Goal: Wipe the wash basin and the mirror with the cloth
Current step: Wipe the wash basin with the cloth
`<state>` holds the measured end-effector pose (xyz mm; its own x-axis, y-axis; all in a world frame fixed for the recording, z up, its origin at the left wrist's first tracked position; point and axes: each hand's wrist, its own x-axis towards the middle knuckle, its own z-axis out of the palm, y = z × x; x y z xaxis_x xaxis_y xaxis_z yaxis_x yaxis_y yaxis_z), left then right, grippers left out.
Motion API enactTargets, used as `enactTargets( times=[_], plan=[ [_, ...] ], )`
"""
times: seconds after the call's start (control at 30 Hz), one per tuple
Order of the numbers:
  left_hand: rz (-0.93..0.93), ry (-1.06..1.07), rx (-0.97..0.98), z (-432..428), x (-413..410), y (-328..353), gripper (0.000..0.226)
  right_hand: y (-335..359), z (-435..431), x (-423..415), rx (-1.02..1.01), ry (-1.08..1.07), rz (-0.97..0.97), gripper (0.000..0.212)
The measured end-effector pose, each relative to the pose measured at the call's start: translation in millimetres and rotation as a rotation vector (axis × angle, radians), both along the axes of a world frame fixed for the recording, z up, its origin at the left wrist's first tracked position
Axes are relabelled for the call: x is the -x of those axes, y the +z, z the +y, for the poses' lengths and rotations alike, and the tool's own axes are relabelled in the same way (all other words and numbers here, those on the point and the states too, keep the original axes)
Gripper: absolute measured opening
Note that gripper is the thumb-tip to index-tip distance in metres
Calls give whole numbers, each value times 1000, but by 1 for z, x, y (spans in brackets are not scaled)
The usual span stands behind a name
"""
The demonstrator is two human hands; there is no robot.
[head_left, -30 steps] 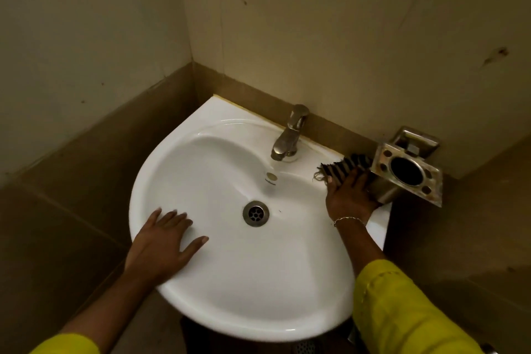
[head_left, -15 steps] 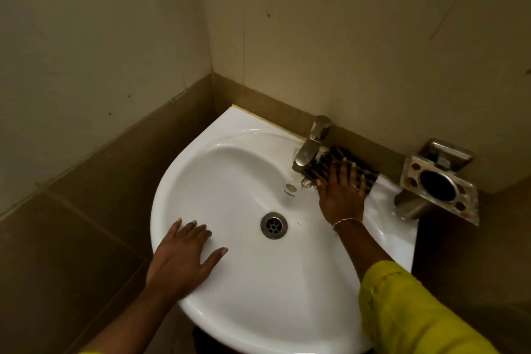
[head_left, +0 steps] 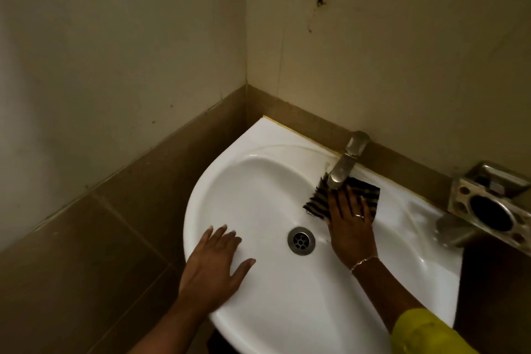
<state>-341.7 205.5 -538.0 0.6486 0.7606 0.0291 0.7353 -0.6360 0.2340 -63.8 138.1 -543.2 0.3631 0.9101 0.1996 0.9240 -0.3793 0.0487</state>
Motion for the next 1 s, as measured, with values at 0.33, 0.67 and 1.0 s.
enactTargets(
  times=[0.33,0.67,1.0],
  plan=[
    [-108,31,41,-1,1,-1,72,13,75,26,149,-80,107,77],
    [-291,127,41,-4,-1,2,63,19,133,25,74,-28,147,62],
    [-401,225,4,-4,-1,-4,64,3,171,80,52,185,64,71]
  ],
)
